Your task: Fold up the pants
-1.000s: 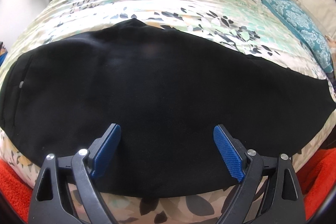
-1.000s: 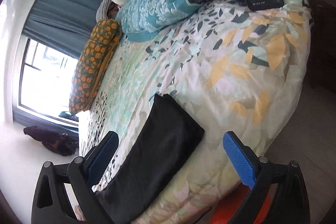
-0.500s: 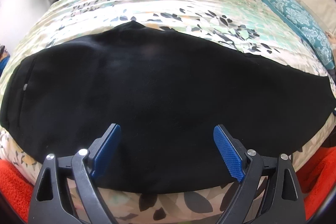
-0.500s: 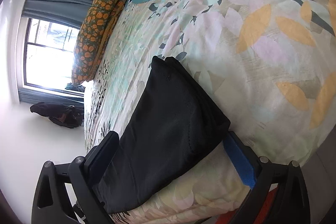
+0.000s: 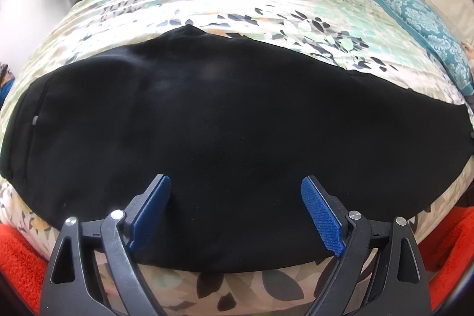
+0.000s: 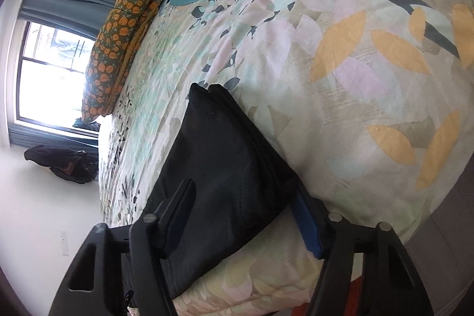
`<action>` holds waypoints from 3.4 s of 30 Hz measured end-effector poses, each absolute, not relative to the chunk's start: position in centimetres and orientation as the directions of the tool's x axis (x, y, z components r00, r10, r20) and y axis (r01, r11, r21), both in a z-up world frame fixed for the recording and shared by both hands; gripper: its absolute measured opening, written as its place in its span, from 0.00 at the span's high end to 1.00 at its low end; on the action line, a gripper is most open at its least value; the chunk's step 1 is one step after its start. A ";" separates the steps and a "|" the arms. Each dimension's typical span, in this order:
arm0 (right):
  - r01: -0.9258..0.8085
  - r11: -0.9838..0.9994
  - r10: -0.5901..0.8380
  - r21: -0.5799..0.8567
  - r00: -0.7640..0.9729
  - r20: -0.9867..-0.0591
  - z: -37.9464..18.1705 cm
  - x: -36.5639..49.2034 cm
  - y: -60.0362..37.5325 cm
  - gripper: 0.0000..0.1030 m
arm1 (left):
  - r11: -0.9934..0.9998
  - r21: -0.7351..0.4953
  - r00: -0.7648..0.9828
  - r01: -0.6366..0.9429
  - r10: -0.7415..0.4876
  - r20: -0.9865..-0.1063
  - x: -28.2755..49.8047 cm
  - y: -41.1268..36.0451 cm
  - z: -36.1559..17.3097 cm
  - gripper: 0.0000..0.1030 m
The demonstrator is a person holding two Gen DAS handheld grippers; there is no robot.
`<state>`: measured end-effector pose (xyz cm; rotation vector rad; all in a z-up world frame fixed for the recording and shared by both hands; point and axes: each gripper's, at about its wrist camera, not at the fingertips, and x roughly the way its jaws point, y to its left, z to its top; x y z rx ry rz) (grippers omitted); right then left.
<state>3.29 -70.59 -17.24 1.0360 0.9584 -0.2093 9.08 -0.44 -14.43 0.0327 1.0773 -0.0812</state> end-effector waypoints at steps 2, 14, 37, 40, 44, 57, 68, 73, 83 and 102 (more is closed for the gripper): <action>0.561 0.483 0.290 0.672 0.622 -0.727 -17.7 2.6 -71.2 0.72 | 0.997 -0.012 0.470 0.078 -0.047 -0.881 9.1 -0.3 -14.4 0.11; 0.478 0.524 0.288 0.705 0.680 -0.674 -15.3 2.6 -70.0 0.80 | 0.998 -0.010 0.468 0.063 -0.038 -0.883 9.3 0.1 -14.7 0.11; 0.452 0.531 0.317 0.717 0.679 -0.663 -15.0 3.4 -68.8 0.82 | 0.998 -0.026 0.482 0.063 -0.054 -0.874 9.0 0.3 -14.0 0.11; 0.355 0.563 0.366 0.746 0.702 -0.610 -12.3 3.4 -65.7 0.83 | 0.997 -0.056 0.483 0.044 -0.070 -0.873 9.2 0.9 -14.0 0.11; 0.240 0.617 0.424 0.750 0.702 -0.573 -9.3 4.7 -58.3 0.83 | 0.995 -0.091 0.478 0.032 -0.095 -0.873 9.4 1.1 -14.1 0.11; 0.047 0.696 0.559 0.717 0.591 -0.581 -11.8 10.7 -24.9 0.82 | 0.982 -0.173 0.541 -0.072 -0.107 -0.834 8.2 6.5 -12.2 0.11; -0.274 0.922 0.382 0.274 0.520 -0.764 -11.2 9.3 -13.5 0.03 | 0.967 -0.206 0.524 -0.148 -0.100 -0.846 8.3 9.1 -13.0 0.11; -0.280 0.954 0.267 0.105 0.641 -0.720 -8.4 4.6 -18.4 0.03 | 0.965 -0.223 0.536 -0.141 -0.115 -0.837 8.4 9.0 -12.0 0.11; 0.232 0.916 0.079 0.328 0.696 -0.714 -9.0 0.2 -34.6 0.00 | 0.908 -0.373 0.472 0.189 -0.417 -0.776 8.2 3.4 -10.0 0.14; 0.064 0.939 0.220 0.338 0.642 -0.734 -10.6 1.5 -30.6 0.00 | 0.969 -0.007 0.412 0.247 -0.111 -0.905 11.5 -4.3 -13.4 0.97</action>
